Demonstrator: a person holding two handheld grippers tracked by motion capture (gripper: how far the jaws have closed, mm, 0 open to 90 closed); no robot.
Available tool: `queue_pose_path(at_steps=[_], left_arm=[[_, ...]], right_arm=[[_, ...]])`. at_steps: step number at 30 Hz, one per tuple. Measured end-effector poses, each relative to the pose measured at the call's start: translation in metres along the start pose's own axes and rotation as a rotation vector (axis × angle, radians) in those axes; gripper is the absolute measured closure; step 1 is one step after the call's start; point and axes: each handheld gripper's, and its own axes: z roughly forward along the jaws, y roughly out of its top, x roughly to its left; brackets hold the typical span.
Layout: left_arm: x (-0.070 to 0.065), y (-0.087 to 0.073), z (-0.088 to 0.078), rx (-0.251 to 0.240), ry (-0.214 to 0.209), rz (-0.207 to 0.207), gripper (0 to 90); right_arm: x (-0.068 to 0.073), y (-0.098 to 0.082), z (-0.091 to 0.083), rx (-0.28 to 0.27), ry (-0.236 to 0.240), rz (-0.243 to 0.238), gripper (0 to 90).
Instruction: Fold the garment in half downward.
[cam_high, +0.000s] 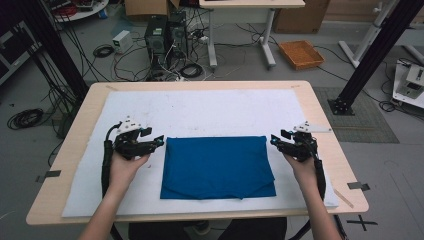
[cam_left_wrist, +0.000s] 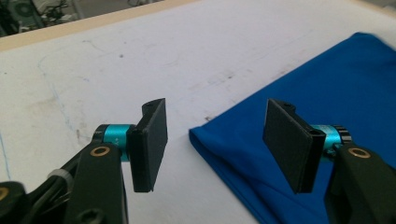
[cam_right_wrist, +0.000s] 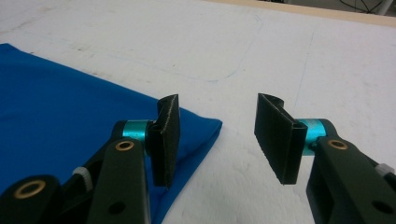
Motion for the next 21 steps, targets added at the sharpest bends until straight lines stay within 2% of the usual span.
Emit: queue_pose_path(at_steps=[2, 3, 4, 6, 10, 12, 14, 16, 18, 21], left_arm=[[0.002, -0.007, -0.008, -0.047, -0.030, 0.016, 40.2], [0.002, -0.010, -0.011, -0.062, -0.035, 0.041, 40.2], [0.002, -0.013, -0.013, -0.065, -0.020, 0.072, 40.2], [0.003, -0.017, -0.015, -0.080, -0.021, 0.093, 40.2], [0.005, -0.022, -0.017, -0.135, -0.037, 0.079, 39.5], [0.003, -0.020, -0.016, -0.142, -0.042, 0.046, 39.4], [0.001, -0.017, -0.015, -0.127, -0.045, 0.021, 38.6], [-0.001, -0.015, -0.014, -0.121, -0.038, 0.024, 34.7], [-0.003, -0.013, -0.015, -0.123, -0.029, 0.048, 33.3], [-0.004, -0.011, -0.017, -0.130, -0.040, 0.033, 30.8]], right_arm=[[0.000, -0.003, -0.008, -0.022, 0.006, 0.002, 50.7], [0.000, -0.004, -0.012, -0.028, 0.008, 0.008, 50.6], [0.000, -0.005, -0.014, -0.036, 0.010, 0.012, 50.6], [-0.002, -0.006, -0.018, -0.041, 0.013, 0.015, 50.6], [-0.006, -0.007, -0.021, -0.048, 0.013, 0.032, 51.2], [-0.008, -0.007, -0.021, -0.049, 0.012, 0.038, 51.2], [-0.009, -0.007, -0.022, -0.050, 0.009, 0.040, 51.2], [-0.009, -0.006, -0.022, -0.056, 0.005, 0.042, 51.2], [-0.010, -0.005, -0.023, -0.066, 0.005, 0.044, 51.2], [-0.012, -0.004, -0.025, -0.074, 0.006, 0.052, 51.1]])
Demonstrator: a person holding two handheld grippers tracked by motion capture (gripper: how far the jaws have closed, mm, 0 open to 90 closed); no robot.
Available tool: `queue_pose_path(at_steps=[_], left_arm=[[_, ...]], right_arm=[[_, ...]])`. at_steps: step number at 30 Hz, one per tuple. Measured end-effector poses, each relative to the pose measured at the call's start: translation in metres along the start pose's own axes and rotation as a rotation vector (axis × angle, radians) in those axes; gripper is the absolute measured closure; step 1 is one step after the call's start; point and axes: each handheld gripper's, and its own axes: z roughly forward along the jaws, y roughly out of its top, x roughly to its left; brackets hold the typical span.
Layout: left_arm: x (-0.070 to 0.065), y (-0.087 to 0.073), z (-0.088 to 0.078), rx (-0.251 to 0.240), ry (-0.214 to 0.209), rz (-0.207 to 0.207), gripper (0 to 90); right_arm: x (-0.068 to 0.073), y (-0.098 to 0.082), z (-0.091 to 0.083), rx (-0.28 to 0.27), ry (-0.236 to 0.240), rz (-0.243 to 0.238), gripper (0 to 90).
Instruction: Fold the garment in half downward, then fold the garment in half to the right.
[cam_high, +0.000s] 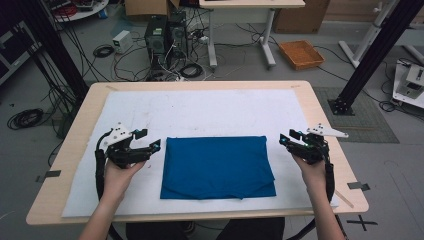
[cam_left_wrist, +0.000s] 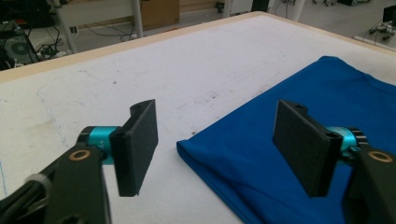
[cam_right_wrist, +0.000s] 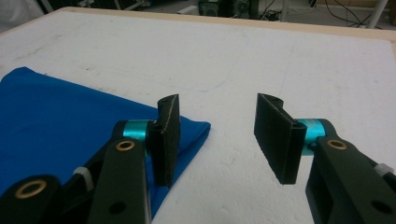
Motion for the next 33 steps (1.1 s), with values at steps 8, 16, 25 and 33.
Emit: queue_pose_path(at_steps=[8, 16, 25, 33], left_arm=[[0.008, 0.002, -0.002, 0.026, -0.014, -0.053, 27.9], [0.009, 0.002, 0.000, 0.035, -0.056, -0.064, 27.9], [0.000, 0.005, -0.001, 0.073, -0.063, -0.058, 27.9], [-0.025, -0.015, -0.019, 0.150, -0.020, -0.112, 31.9]], right_arm=[[-0.001, 0.001, -0.004, -0.012, 0.001, 0.005, 50.8], [-0.003, 0.003, -0.006, -0.026, -0.005, 0.015, 50.7], [-0.004, 0.002, -0.006, -0.023, -0.008, 0.013, 50.7], [-0.003, 0.001, -0.010, -0.025, -0.010, 0.009, 50.7]])
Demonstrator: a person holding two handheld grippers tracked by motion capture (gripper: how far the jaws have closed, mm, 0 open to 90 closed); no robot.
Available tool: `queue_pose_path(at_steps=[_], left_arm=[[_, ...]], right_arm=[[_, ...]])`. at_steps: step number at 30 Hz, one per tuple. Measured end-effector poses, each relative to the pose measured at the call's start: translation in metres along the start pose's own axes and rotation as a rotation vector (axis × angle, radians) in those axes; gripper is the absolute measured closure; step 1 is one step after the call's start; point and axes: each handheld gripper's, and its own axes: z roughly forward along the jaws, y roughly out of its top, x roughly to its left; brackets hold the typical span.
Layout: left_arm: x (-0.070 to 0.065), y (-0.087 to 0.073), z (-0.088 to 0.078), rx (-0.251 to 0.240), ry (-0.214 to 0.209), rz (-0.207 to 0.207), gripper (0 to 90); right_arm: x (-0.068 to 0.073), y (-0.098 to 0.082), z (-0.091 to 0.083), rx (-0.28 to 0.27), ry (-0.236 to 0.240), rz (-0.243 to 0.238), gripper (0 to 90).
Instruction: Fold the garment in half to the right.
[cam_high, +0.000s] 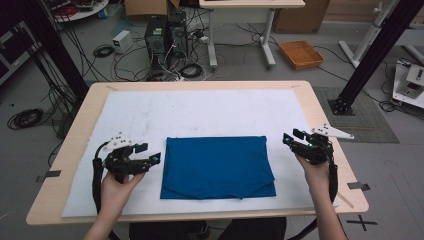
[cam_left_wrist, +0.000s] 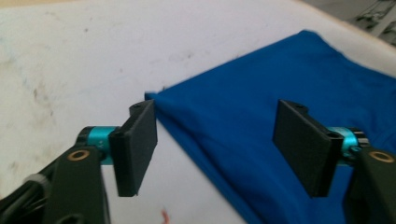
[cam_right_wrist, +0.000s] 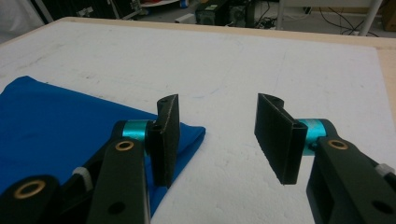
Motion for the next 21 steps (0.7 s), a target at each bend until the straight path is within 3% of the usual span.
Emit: queue_pose_path(at_steps=[5, 8, 12, 16, 21], left_arm=[[-0.012, -0.026, -0.005, 0.038, 0.022, -0.057, 32.1], [-0.015, -0.039, -0.006, 0.071, -0.010, -0.117, 37.3], [-0.017, -0.052, -0.004, 0.112, -0.066, -0.238, 41.8], [-0.019, -0.057, -0.001, 0.122, -0.080, -0.279, 45.0], [-0.024, -0.058, 0.007, 0.144, -0.082, -0.281, 45.0]], right_arm=[[0.000, 0.000, 0.001, 0.003, -0.001, 0.000, 50.7], [0.000, 0.000, 0.001, 0.003, -0.002, -0.001, 50.7], [0.001, -0.001, 0.001, 0.003, -0.005, -0.006, 50.7], [0.002, -0.001, 0.002, 0.002, -0.006, -0.010, 50.7], [0.003, 0.000, 0.002, 0.003, -0.006, -0.011, 50.7]])
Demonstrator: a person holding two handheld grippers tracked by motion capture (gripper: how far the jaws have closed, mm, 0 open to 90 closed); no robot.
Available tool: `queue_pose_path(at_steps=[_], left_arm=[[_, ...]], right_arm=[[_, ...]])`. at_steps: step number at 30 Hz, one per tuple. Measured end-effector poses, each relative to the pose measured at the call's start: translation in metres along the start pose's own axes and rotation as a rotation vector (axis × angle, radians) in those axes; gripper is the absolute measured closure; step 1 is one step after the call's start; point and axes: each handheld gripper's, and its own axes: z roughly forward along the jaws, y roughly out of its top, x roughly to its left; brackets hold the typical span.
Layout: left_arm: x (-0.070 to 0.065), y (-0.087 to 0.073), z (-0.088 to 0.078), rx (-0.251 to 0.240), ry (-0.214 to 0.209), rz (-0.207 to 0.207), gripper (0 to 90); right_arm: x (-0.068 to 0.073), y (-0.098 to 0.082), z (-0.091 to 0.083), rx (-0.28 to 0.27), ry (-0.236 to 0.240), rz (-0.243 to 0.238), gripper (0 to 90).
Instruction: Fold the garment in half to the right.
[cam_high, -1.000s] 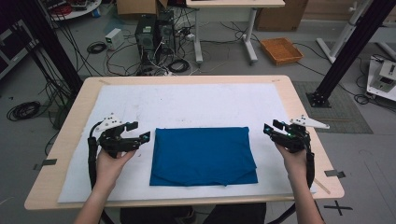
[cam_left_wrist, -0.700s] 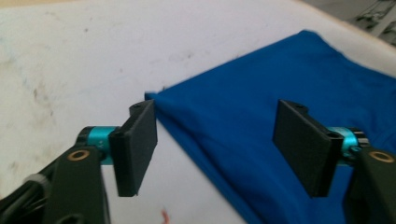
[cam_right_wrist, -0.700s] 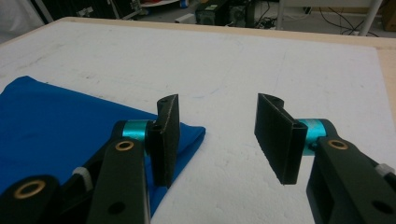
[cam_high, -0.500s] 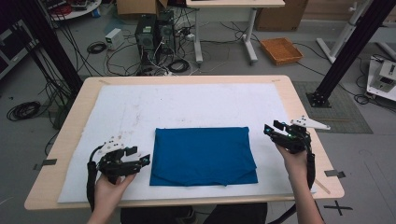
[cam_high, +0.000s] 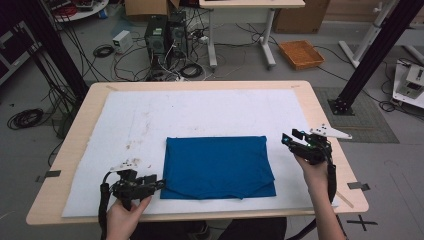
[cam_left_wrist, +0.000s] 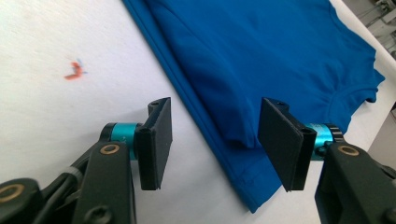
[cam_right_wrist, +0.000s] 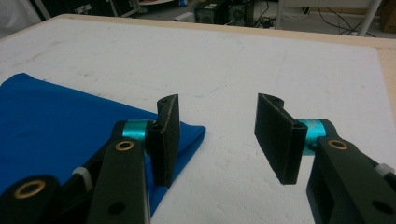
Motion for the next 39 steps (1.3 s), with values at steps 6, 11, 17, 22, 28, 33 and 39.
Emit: queue_pose_path(at_steps=[6, 11, 17, 22, 28, 33, 39], left_arm=[[-0.005, -0.001, 0.004, -0.008, 0.001, -0.030, 48.6], [-0.009, -0.001, 0.009, -0.006, 0.004, -0.020, 56.0], [-0.011, -0.002, 0.010, -0.012, 0.035, -0.006, 67.1], [-0.012, -0.003, 0.012, -0.013, 0.038, 0.000, 78.1], [-0.013, -0.004, 0.012, -0.016, 0.046, 0.015, 85.3], [-0.013, -0.003, 0.013, -0.015, 0.048, 0.009, 85.8], [-0.013, -0.004, 0.013, -0.014, 0.050, 0.015, 85.8]], right_arm=[[0.006, 0.001, 0.004, 0.002, 0.010, -0.012, 50.8], [0.019, 0.004, 0.010, 0.002, 0.044, -0.037, 50.7], [0.040, 0.008, 0.021, 0.008, 0.092, -0.067, 50.8], [0.070, 0.018, 0.041, 0.017, 0.153, -0.098, 50.8], [0.103, 0.027, 0.075, 0.048, 0.207, -0.112, 52.1], [0.131, 0.041, 0.103, 0.076, 0.248, -0.125, 53.1], [0.163, 0.052, 0.134, 0.099, 0.287, -0.122, 54.5]])
